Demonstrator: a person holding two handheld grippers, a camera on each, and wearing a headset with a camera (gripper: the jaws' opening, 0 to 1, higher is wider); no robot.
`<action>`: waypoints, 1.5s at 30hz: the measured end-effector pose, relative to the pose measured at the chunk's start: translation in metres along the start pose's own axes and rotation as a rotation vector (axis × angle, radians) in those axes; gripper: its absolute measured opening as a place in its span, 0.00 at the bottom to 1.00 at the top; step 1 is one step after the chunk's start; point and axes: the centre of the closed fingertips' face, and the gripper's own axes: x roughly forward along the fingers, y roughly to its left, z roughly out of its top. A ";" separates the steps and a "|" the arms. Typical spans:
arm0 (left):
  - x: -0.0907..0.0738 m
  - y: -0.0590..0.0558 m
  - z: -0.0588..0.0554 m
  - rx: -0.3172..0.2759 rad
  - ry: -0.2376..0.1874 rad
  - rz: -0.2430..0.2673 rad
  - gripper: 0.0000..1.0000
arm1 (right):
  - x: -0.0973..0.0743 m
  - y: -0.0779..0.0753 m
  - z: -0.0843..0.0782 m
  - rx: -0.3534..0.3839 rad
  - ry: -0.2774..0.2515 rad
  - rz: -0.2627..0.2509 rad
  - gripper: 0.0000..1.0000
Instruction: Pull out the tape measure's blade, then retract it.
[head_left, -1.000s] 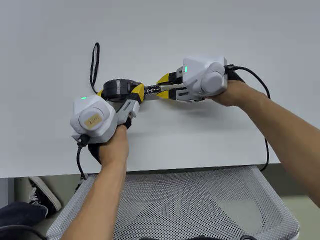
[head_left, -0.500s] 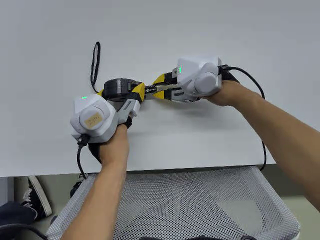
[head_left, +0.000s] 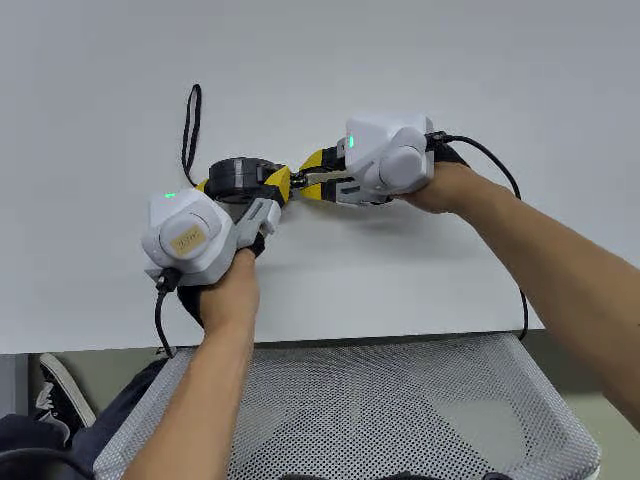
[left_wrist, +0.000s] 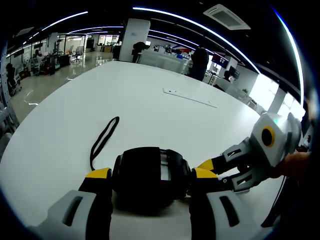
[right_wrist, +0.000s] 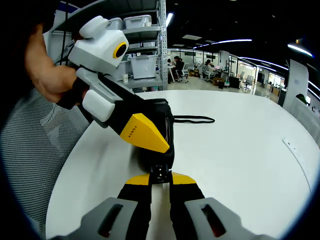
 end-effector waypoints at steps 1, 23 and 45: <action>0.000 0.000 0.000 0.000 0.000 0.000 0.59 | 0.001 0.000 0.000 -0.001 0.000 0.001 0.11; 0.000 -0.001 0.000 0.020 0.007 0.001 0.60 | 0.008 0.002 0.003 0.012 0.008 0.005 0.12; 0.003 -0.003 -0.004 0.093 0.024 0.039 0.61 | 0.012 0.003 -0.006 0.005 0.018 -0.021 0.13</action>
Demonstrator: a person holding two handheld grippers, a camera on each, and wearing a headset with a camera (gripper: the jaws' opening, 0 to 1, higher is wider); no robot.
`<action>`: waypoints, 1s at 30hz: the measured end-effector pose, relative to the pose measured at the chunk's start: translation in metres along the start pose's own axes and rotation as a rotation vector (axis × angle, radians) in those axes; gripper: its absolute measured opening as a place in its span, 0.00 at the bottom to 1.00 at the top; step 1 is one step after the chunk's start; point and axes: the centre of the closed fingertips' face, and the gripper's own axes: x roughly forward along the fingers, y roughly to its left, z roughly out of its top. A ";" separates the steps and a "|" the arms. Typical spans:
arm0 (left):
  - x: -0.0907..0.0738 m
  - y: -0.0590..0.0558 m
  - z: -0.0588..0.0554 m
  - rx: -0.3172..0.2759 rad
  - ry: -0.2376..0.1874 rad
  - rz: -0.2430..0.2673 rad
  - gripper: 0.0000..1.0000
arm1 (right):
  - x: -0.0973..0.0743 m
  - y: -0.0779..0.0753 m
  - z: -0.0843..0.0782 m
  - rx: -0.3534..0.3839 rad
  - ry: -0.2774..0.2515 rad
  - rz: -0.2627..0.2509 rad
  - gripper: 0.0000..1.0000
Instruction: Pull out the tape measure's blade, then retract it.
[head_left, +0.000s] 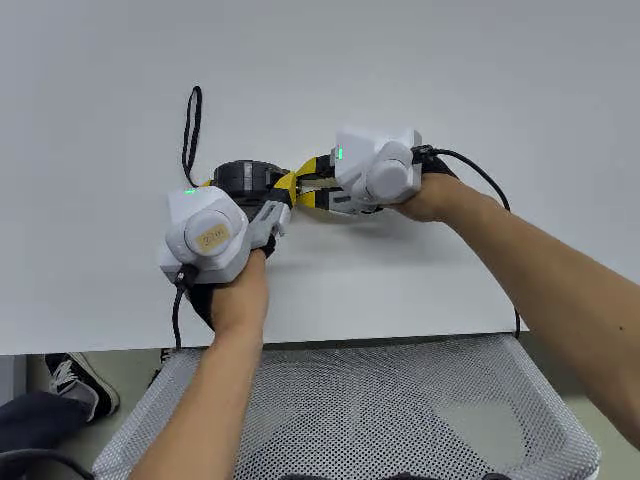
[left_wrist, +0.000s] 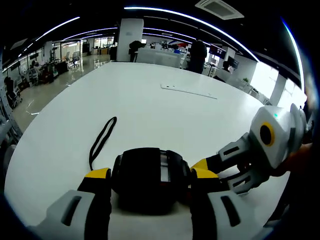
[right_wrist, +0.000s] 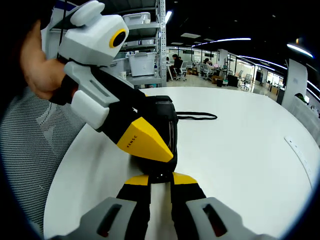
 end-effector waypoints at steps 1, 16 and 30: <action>0.000 0.000 0.000 0.001 -0.001 -0.001 0.62 | 0.000 0.000 0.000 0.002 0.000 -0.002 0.13; -0.003 -0.006 0.014 0.131 -0.013 -0.061 0.64 | -0.020 -0.009 -0.005 0.049 0.004 -0.059 0.21; -0.021 -0.015 0.022 0.316 -0.002 -0.198 0.70 | -0.067 -0.014 -0.003 0.137 -0.011 -0.163 0.36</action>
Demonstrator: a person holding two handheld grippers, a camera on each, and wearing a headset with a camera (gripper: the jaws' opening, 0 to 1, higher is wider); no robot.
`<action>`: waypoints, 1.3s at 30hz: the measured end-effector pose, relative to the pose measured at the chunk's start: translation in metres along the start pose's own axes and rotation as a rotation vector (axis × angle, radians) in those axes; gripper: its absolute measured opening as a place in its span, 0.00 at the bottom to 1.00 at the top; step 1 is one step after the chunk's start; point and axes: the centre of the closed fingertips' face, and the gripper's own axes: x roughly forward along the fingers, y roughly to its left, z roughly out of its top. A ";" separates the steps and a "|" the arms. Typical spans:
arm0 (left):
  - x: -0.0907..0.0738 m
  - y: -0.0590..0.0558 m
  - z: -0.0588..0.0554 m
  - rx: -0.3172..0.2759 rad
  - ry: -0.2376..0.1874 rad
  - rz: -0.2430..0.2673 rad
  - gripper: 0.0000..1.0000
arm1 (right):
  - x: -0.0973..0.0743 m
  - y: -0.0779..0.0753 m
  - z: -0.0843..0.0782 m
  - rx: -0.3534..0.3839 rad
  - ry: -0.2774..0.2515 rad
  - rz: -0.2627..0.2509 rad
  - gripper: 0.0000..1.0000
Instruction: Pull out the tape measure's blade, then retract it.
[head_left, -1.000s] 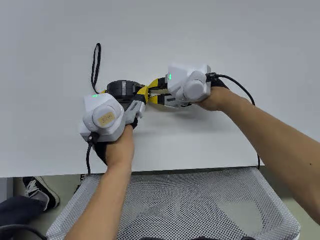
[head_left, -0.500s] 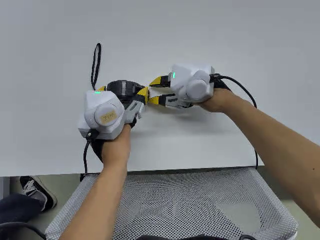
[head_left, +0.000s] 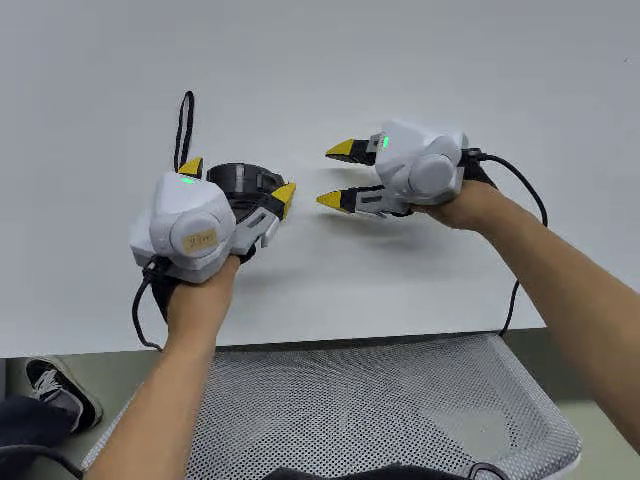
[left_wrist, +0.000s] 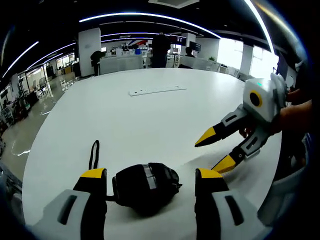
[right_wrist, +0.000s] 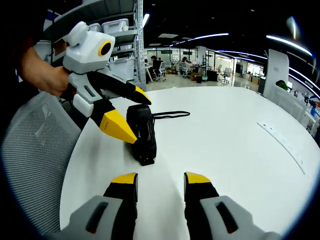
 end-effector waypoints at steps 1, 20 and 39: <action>-0.002 0.001 -0.001 0.006 0.008 -0.004 0.70 | -0.003 0.000 0.001 0.004 -0.001 -0.005 0.38; -0.044 0.019 -0.003 0.124 0.042 -0.144 0.77 | -0.086 -0.006 -0.007 0.132 0.022 -0.212 0.60; -0.084 0.025 -0.004 0.159 -0.021 -0.200 0.98 | -0.155 0.013 -0.004 0.158 -0.011 -0.307 0.85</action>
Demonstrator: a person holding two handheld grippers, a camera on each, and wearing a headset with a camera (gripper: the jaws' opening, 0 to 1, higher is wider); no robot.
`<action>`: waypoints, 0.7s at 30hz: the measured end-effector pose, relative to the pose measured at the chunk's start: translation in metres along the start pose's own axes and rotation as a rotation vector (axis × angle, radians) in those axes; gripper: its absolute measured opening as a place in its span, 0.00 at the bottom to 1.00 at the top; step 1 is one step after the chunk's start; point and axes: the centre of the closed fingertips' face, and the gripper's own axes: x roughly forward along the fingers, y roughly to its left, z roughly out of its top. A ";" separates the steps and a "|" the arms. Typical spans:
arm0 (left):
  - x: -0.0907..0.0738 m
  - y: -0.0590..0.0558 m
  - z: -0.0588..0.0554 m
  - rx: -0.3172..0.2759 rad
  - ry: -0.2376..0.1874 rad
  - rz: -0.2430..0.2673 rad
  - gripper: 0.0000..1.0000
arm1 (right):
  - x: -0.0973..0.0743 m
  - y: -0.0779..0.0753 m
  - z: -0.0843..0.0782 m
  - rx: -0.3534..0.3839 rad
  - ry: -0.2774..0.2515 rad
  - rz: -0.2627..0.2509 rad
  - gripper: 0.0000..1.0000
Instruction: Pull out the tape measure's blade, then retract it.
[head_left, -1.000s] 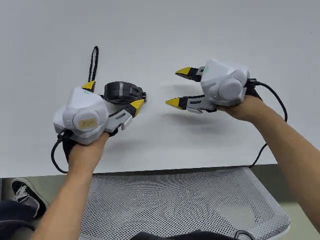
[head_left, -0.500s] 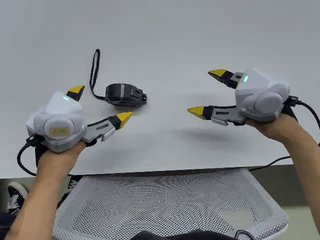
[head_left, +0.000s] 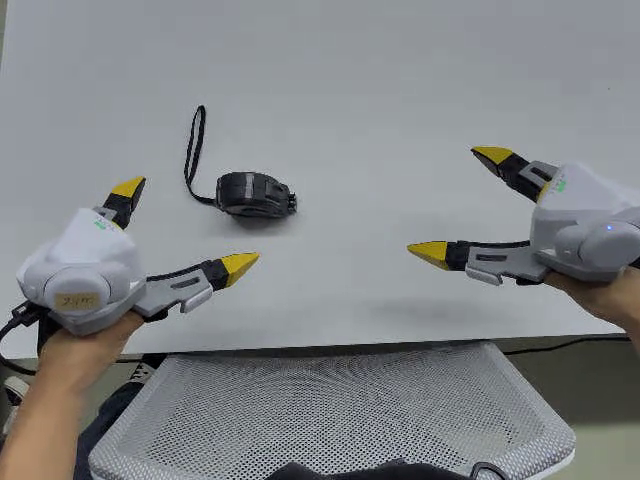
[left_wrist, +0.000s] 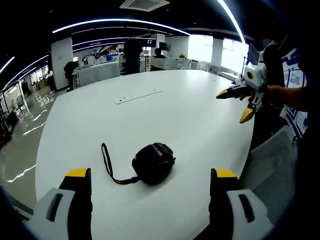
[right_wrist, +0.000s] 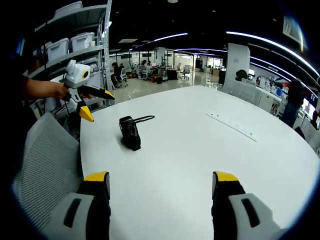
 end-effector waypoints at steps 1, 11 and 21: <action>-0.001 0.001 -0.002 0.003 0.008 0.005 0.98 | -0.002 0.000 -0.001 0.000 0.003 -0.003 0.86; -0.017 0.015 -0.007 0.000 0.021 0.029 0.99 | -0.027 -0.001 -0.011 0.063 0.010 -0.056 0.93; -0.022 0.020 -0.003 0.012 0.013 0.036 0.99 | -0.037 0.004 -0.008 0.079 0.005 -0.078 0.95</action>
